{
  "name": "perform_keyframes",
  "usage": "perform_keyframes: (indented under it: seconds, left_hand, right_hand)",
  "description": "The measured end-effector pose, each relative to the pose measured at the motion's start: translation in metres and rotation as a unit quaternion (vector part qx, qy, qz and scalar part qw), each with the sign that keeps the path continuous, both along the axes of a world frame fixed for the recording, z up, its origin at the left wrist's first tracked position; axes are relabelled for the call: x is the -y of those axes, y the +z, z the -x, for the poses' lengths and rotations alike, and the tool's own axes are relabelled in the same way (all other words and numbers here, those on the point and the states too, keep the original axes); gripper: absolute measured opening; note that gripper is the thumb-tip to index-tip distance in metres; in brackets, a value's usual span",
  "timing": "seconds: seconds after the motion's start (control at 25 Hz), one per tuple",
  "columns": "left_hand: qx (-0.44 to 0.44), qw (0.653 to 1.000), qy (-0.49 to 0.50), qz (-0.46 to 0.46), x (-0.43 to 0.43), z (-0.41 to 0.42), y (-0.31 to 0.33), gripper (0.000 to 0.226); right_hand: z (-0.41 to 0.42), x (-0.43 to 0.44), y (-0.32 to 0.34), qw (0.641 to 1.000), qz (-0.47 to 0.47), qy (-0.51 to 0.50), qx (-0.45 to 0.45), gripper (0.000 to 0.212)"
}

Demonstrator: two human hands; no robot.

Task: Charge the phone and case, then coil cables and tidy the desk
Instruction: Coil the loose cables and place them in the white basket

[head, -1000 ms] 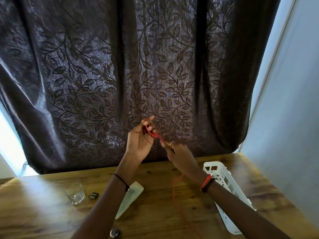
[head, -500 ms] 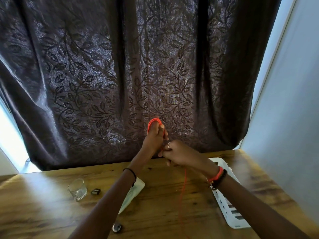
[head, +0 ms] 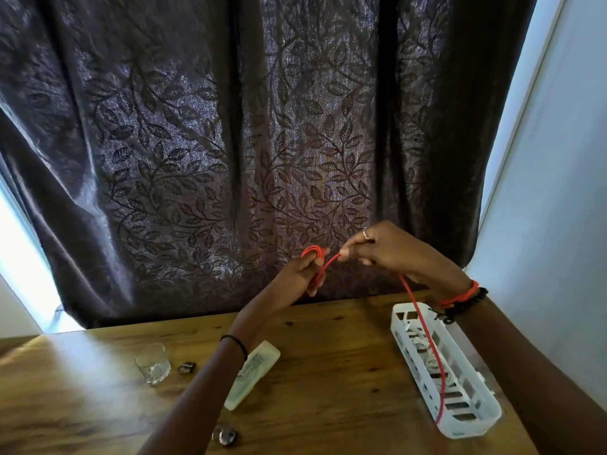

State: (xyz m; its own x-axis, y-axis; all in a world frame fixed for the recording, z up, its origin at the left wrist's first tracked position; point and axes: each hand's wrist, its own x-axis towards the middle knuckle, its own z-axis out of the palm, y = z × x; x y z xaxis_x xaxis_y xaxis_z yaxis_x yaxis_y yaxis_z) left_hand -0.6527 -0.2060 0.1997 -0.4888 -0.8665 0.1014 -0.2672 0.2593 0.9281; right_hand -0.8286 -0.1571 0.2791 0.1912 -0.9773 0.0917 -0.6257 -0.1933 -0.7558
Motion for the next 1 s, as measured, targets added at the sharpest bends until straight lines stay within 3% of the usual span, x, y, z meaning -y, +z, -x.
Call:
perform_keyframes:
  seconds: [0.24,0.4,0.56,0.8,0.92,1.0]
  left_hand:
    - [-0.136,0.972,-0.171,-0.087,-0.009,-0.011,0.014,0.041]
    - [-0.292,0.918,-0.189,-0.189,-0.014,-0.016,0.017,0.042]
    - [-0.363,0.874,-0.219,-0.237,-0.016,-0.020,0.019,0.046]
    - [-0.491,0.800,-0.229,-0.257,-0.009,-0.019,0.014,0.045]
    - [-0.543,0.783,-0.177,-0.248,-0.004,-0.019,0.018,0.047]
    - [-0.559,0.784,-0.130,-0.236,0.000,-0.020,0.022,0.047]
  right_hand:
    - [0.005,0.006,-0.009,0.985,-0.019,-0.019,0.168,0.012]
    - [-0.005,0.010,-0.017,0.962,-0.027,-0.023,0.272,0.016]
    - [-0.015,0.013,-0.022,0.948,-0.003,-0.033,0.317,0.013]
    - [-0.035,0.018,-0.045,0.903,-0.044,-0.028,0.426,0.024]
    - [-0.044,0.022,-0.065,0.878,-0.080,-0.072,0.467,0.023]
    - [-0.050,0.019,-0.076,0.890,-0.084,-0.086,0.441,0.019]
